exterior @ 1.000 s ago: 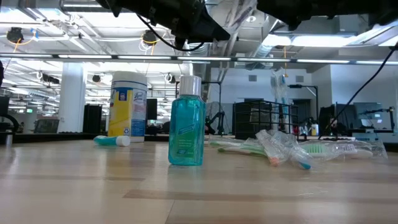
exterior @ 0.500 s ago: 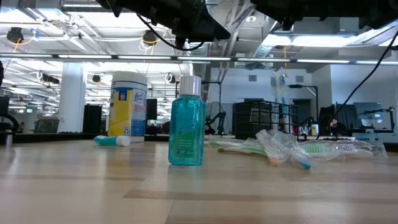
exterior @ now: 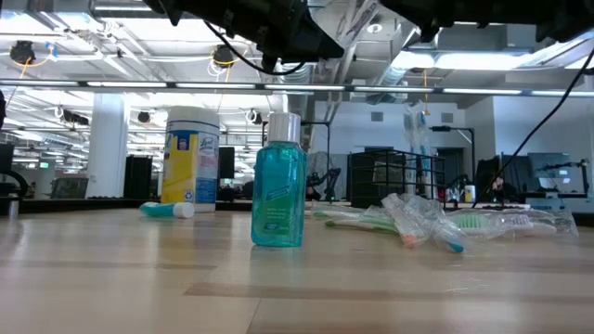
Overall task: Pick & Place toothbrushing station
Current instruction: Put the purple toothbrush into the mesh organizer
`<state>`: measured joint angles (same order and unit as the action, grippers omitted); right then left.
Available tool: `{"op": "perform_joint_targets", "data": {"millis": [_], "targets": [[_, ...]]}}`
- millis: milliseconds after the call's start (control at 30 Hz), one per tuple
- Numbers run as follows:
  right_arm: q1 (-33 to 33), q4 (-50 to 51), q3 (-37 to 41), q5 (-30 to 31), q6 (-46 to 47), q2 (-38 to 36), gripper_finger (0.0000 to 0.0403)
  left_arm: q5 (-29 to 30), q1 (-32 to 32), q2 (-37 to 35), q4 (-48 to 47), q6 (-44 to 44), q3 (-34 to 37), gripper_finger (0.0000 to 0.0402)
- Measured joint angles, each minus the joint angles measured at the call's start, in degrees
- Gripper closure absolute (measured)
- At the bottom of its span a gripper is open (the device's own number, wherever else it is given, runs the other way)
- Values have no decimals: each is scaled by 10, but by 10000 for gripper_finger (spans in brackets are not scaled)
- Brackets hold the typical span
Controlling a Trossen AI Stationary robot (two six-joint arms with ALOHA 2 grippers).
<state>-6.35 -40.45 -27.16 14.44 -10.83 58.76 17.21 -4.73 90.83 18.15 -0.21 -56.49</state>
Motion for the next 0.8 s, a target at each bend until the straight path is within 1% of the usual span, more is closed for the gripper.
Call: {"op": "perform_joint_targets", "data": {"millis": [133, 267, 500, 567, 800], "targets": [[0, 0, 0, 1, -1, 0, 399, 3, 0, 0, -3, -1, 0, 338], [0, 1, 0, 2, -1, 0, 400, 3, 0, 0, -10, -1, 0, 325], [0, 9, 0, 4, 2, -2, 402, 6, 0, -14, -52, 0, 1, 319], [0, 14, 0, 5, 3, -10, 402, 6, 0, -18, -48, 6, 0, 319], [1, 55, -1, 12, 13, -50, 402, 6, 0, -38, -86, 16, 0, 318]]}}
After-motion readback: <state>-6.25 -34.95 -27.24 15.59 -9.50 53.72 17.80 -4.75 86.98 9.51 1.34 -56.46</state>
